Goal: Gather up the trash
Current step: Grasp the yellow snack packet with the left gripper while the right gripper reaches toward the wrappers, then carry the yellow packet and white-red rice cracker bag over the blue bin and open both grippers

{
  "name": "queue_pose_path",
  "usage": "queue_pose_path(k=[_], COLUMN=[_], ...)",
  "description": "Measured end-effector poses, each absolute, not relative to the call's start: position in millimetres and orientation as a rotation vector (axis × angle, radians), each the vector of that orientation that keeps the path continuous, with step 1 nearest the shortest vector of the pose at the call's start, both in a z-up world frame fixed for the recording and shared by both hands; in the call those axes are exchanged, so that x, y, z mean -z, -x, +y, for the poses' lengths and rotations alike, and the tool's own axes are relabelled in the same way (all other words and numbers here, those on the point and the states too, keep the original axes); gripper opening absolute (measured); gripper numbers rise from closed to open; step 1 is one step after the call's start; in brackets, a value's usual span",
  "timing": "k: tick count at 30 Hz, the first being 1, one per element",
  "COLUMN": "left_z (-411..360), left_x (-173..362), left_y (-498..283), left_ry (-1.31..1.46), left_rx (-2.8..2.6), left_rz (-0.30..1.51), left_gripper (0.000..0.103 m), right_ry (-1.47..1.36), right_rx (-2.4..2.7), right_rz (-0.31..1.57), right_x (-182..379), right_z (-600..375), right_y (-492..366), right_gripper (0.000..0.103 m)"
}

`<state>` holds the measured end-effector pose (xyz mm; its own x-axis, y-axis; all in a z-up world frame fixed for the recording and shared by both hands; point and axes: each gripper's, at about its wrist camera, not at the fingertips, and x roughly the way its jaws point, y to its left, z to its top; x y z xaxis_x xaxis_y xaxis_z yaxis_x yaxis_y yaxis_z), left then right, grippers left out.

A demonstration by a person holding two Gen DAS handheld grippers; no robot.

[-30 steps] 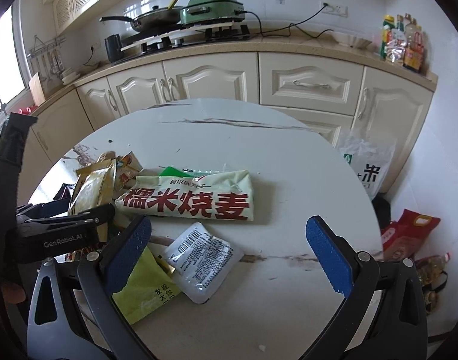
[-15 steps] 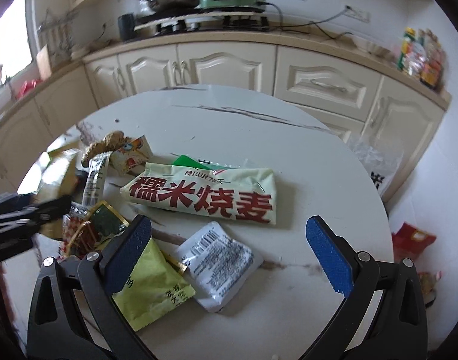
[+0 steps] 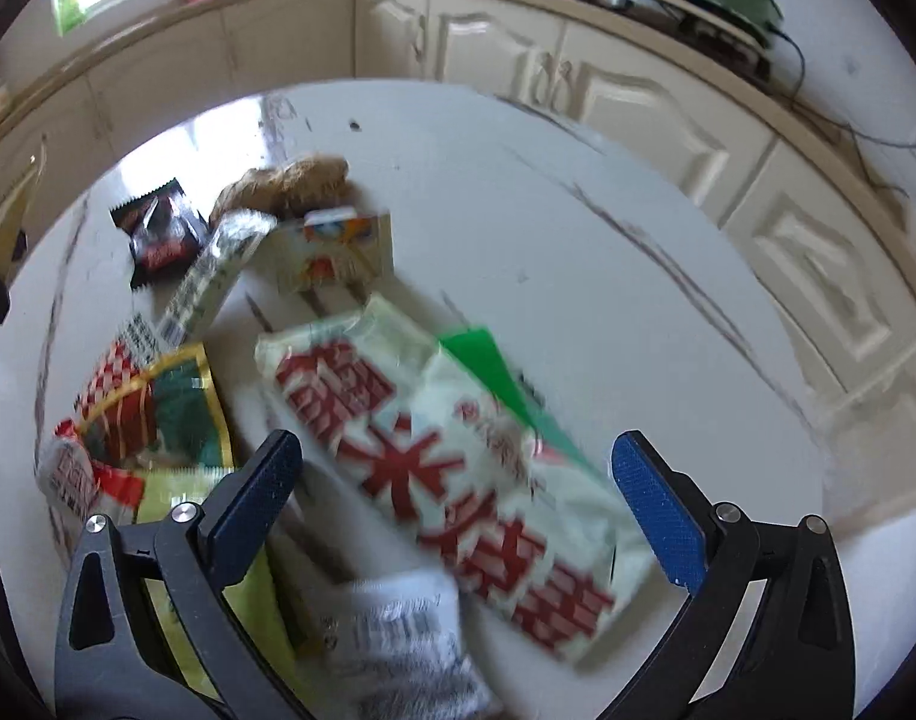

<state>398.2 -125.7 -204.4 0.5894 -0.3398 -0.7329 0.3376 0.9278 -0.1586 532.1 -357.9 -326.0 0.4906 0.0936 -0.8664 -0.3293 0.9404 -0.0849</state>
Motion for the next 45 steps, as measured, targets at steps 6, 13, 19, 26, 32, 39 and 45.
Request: queue_pose_path(k=[6,13,19,26,32,39,45], left_z=[-123.2,-122.9,-114.8,-92.7,-58.4,9.2,92.5], left_x=[200.6,196.4,188.9,174.7,158.6,156.0,169.1], left_y=[-396.6,-395.7,-391.7,-373.7,-347.5,-312.6,-291.9], left_ry=[0.016,0.020,0.029,0.050,0.079,0.129,0.168], left_rx=[0.387,0.388,0.390,0.385,0.381,0.360,0.245], left_rz=[0.857,0.859,0.847,0.818,0.771,0.745,0.751], left_gripper=[0.051,0.051,0.051,0.051,0.051,0.051,0.051], right_ry=[0.123,0.089,0.085,0.091,0.140,0.162,0.150], right_rx=[-0.228,-0.148,-0.122,-0.117,-0.146,-0.275,-0.423], right_rz=[1.063,1.039,1.004,0.926,0.840,0.771,0.745], right_x=[330.6,317.5,298.5,263.0,212.9,183.9,189.6], right_z=[-368.6,-372.1,-367.4,-348.2,-299.5,-187.5,-80.8], right_y=[-542.7,-532.9,-519.0,-504.2,-484.6,-470.8,-466.9], right_gripper=[0.090,0.063,0.057,0.057,0.057,0.057,0.057])
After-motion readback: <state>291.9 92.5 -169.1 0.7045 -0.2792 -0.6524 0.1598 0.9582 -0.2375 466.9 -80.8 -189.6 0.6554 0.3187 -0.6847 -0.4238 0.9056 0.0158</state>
